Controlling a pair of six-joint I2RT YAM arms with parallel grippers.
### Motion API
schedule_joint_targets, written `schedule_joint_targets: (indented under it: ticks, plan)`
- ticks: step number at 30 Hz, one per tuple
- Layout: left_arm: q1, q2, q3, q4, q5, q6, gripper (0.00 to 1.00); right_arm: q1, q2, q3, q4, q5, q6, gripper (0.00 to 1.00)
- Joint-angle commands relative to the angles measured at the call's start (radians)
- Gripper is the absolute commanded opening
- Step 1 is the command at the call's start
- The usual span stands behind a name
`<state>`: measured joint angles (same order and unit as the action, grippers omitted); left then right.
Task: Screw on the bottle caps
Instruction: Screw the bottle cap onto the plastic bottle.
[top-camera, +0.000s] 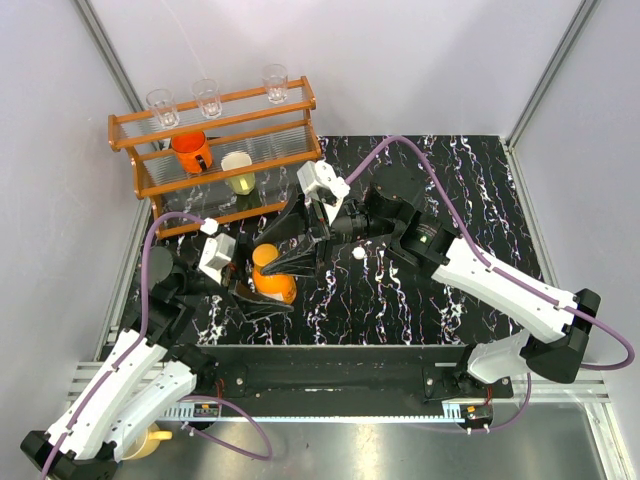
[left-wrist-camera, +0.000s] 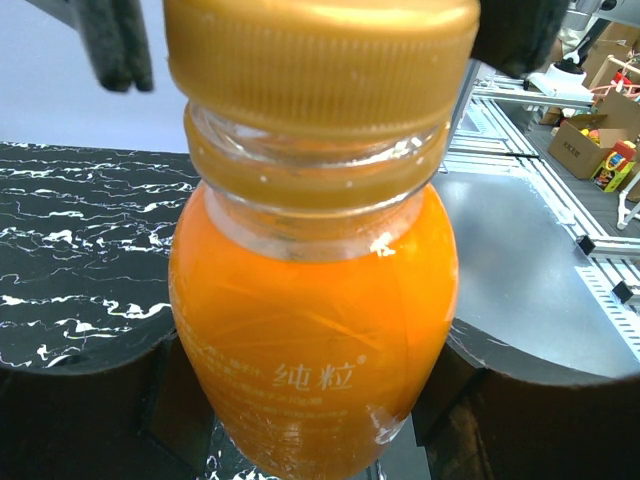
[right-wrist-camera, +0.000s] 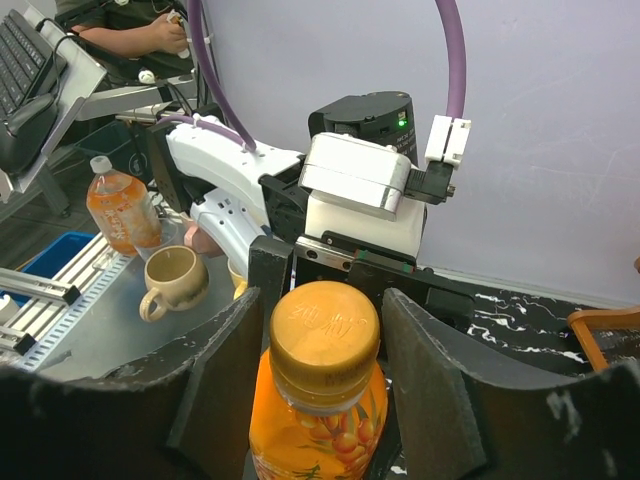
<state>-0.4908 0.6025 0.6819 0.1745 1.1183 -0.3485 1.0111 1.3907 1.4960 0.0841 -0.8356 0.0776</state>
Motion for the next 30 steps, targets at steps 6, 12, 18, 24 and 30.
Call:
schedule_joint_targets:
  ticks: [6, 12, 18, 24, 30]
  plan:
    - [0.009, -0.015, 0.007, 0.048, -0.011, -0.003, 0.17, 0.006, -0.012, 0.010, 0.042, 0.007, 0.010, 0.70]
    - [0.011, -0.017, 0.007, 0.048, -0.012, -0.003, 0.18, 0.006, -0.010, 0.012, 0.042, 0.021, 0.004, 0.68]
    - [0.012, -0.017, 0.010, 0.045, -0.012, -0.003, 0.17, 0.006, -0.005, 0.013, 0.037, 0.018, 0.004, 0.64]
    - [0.012, -0.017, 0.005, 0.045, -0.018, -0.003, 0.18, 0.006, -0.001, 0.024, 0.023, 0.016, -0.001, 0.60]
    - [0.012, -0.015, 0.005, 0.043, -0.018, -0.003, 0.18, 0.006, 0.010, 0.049, 0.000, 0.021, 0.002, 0.55]
